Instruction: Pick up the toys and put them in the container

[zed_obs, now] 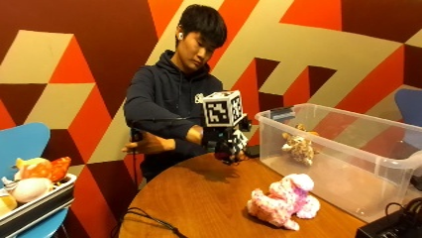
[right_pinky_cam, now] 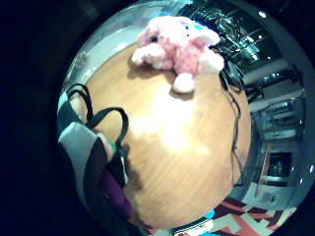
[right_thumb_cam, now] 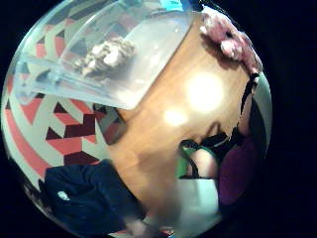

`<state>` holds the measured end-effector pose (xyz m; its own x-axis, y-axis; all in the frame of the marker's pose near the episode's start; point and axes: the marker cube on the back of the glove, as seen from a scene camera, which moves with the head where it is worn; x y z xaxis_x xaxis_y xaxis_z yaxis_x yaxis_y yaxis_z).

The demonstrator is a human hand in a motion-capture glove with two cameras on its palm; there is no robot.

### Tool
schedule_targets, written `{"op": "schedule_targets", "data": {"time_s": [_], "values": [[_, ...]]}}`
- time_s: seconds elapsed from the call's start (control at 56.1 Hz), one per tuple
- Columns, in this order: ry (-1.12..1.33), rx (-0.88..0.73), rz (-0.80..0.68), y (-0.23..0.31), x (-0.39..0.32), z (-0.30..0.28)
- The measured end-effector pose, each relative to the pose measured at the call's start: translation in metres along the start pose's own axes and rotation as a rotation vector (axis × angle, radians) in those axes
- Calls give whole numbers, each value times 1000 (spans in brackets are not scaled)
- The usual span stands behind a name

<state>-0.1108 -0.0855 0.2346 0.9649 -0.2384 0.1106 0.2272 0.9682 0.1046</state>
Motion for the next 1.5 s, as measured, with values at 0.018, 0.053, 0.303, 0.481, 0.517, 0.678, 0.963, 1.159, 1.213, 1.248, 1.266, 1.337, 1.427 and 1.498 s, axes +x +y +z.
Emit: {"op": "schedule_targets", "data": {"time_s": [0.018,0.053,0.303,0.481,0.517,0.678,0.963,1.159,1.213,1.248,1.266,1.337,1.427,1.498], "values": [[3,4,-3,-2,-1,-7],[7,14,-8,-6,-4,-21],[-12,189,-14,-55,-40,-142],[-73,342,-173,-90,-94,-198],[-85,364,-140,-101,-100,-201],[-168,254,-57,-141,-114,-185],[-214,50,-122,-144,-106,-151],[-243,77,-8,-124,-41,-156],[-247,77,35,-118,-19,-152],[-245,69,76,-114,-1,-146],[-243,62,97,-112,9,-142],[-254,29,164,-107,39,-124],[-288,-25,247,-103,73,-90],[-317,-75,277,-103,86,-65]]}}
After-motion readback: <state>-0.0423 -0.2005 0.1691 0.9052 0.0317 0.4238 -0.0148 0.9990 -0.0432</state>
